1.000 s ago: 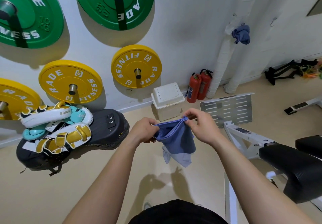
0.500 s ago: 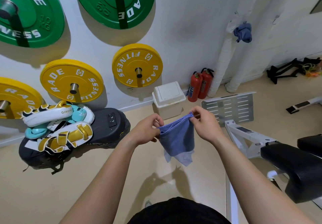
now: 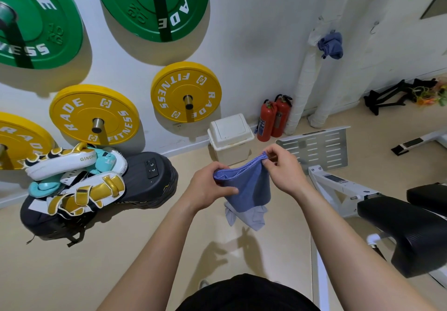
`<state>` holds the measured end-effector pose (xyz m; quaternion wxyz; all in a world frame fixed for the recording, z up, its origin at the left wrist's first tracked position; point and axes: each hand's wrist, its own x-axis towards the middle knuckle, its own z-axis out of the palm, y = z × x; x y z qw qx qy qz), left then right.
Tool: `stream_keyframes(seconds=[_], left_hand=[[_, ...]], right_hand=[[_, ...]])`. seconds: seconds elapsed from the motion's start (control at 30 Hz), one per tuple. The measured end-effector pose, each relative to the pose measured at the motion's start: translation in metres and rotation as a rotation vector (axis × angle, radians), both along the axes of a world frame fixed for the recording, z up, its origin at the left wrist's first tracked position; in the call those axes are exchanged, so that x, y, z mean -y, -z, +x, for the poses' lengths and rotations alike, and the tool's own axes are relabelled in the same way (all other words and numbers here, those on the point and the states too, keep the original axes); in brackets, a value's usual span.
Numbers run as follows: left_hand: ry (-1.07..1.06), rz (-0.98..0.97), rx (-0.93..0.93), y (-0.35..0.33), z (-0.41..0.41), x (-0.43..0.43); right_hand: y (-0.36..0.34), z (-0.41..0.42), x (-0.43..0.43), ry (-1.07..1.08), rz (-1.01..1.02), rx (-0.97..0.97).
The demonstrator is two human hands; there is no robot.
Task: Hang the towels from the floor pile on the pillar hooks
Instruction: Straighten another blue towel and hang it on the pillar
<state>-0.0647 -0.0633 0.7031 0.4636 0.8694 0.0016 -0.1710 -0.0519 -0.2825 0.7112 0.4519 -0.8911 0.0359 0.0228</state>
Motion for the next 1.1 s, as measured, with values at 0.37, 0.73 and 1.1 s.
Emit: stream_keyframes(seconds=[0.37,0.73,1.1], left_hand=[[-0.215,-0.232,0.153,-0.003,0.003,0.002],[-0.253,-0.322,0.223,-0.021,0.011,0.009],[0.000,-0.340,0.251,-0.024,0.012,0.030]], right_hand=[[0.001,-0.001,0.006,0.008,0.187,-0.035],[-0.002,0.002,0.003,0.083,0.227,-0.047],[-0.040,0.003,-0.006,-0.467,-0.108,-0.010]])
